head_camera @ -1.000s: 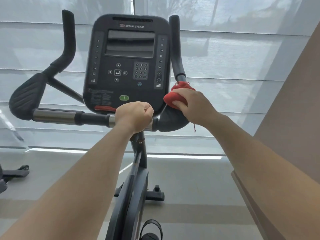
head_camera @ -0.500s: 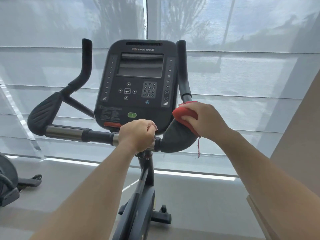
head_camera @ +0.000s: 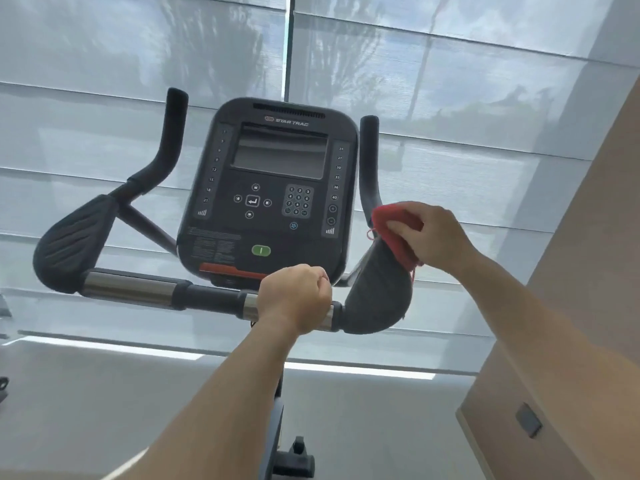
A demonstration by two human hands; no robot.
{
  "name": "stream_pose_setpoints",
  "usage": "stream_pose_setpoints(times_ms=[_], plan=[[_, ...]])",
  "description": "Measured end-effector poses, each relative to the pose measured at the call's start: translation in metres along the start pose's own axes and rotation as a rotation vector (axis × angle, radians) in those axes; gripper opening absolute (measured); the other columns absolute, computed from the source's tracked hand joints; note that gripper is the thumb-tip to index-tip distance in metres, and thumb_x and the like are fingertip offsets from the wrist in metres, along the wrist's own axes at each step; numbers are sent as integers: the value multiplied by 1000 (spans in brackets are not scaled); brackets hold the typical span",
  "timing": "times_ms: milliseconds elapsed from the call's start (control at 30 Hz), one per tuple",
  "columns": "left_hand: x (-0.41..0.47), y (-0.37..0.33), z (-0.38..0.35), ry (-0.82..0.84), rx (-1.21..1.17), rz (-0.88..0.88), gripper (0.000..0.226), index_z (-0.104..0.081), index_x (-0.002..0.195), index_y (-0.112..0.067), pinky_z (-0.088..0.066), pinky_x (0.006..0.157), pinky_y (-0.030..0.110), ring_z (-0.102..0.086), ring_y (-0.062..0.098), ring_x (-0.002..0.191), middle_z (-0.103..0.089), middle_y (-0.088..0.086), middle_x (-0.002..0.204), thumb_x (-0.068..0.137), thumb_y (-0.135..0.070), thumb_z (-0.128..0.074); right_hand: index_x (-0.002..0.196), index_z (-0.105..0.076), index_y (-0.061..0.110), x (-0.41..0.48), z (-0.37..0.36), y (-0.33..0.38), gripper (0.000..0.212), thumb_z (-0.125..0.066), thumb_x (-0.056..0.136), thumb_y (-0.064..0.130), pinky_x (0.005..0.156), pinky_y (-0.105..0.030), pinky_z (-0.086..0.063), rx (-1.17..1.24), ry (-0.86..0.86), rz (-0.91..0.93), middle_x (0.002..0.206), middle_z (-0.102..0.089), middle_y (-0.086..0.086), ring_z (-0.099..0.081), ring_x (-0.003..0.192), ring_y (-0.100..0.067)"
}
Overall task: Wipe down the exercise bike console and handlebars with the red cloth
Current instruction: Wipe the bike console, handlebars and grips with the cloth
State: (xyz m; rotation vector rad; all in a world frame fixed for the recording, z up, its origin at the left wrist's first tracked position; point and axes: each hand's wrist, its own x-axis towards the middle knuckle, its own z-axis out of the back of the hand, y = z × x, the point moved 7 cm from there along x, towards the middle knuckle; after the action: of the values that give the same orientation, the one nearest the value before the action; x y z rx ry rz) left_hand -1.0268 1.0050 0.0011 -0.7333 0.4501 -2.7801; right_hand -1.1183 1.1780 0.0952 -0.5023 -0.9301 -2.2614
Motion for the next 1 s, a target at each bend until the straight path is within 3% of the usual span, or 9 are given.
stream_pose_setpoints(times_ms=[67, 133, 367, 667, 800, 1000], plan=[[1, 1, -1, 5, -9, -18, 34, -66, 95, -28, -40, 65, 28, -58, 17, 86, -66, -8, 96, 89, -29, -33, 110, -65, 33, 1, -19, 8, 25, -63, 86, 27, 76, -12, -40, -130, 119, 32, 100, -66, 12, -57, 90, -6], [1, 1, -3, 22, -20, -38, 34, -66, 94, -27, -37, 65, 29, -58, 19, 86, -65, -7, 96, 89, -29, -32, 115, -61, 33, -7, -40, 7, 29, -62, 86, 33, 79, -19, -36, -246, 210, 24, 109, -65, 8, -56, 98, -11], [4, 0, -5, 77, -53, -105, 35, -64, 103, -20, -38, 68, 32, -56, 23, 89, -63, 1, 98, 91, -33, -33, 123, -57, 25, -16, -46, 13, 34, -57, 90, 30, 85, -22, -33, -403, 193, -71, 121, -61, 0, -53, 109, -21], [4, 28, 1, 129, 81, -175, 43, -61, 107, -22, -36, 72, 34, -53, 23, 93, -60, 1, 102, 93, -48, -29, 115, -56, 19, 3, -58, 14, 27, -50, 91, 30, 82, -33, -40, -497, 229, -138, 111, -59, -1, -51, 96, -19], [5, 26, 1, 140, 55, -171, 44, -61, 103, -20, -39, 70, 33, -55, 22, 89, -62, 2, 97, 95, -46, -27, 103, -58, 15, 3, -69, 21, 28, -43, 94, 37, 75, -30, -35, -675, 377, -74, 99, -55, 0, -44, 87, -16], [4, 28, 3, 94, 42, -168, 41, -61, 95, -19, -36, 67, 32, -54, 23, 86, -61, 2, 93, 96, -41, -26, 107, -61, 23, -16, -79, 38, 27, -41, 95, 37, 80, -25, -36, -635, 588, 57, 101, -59, 10, -47, 91, -9]])
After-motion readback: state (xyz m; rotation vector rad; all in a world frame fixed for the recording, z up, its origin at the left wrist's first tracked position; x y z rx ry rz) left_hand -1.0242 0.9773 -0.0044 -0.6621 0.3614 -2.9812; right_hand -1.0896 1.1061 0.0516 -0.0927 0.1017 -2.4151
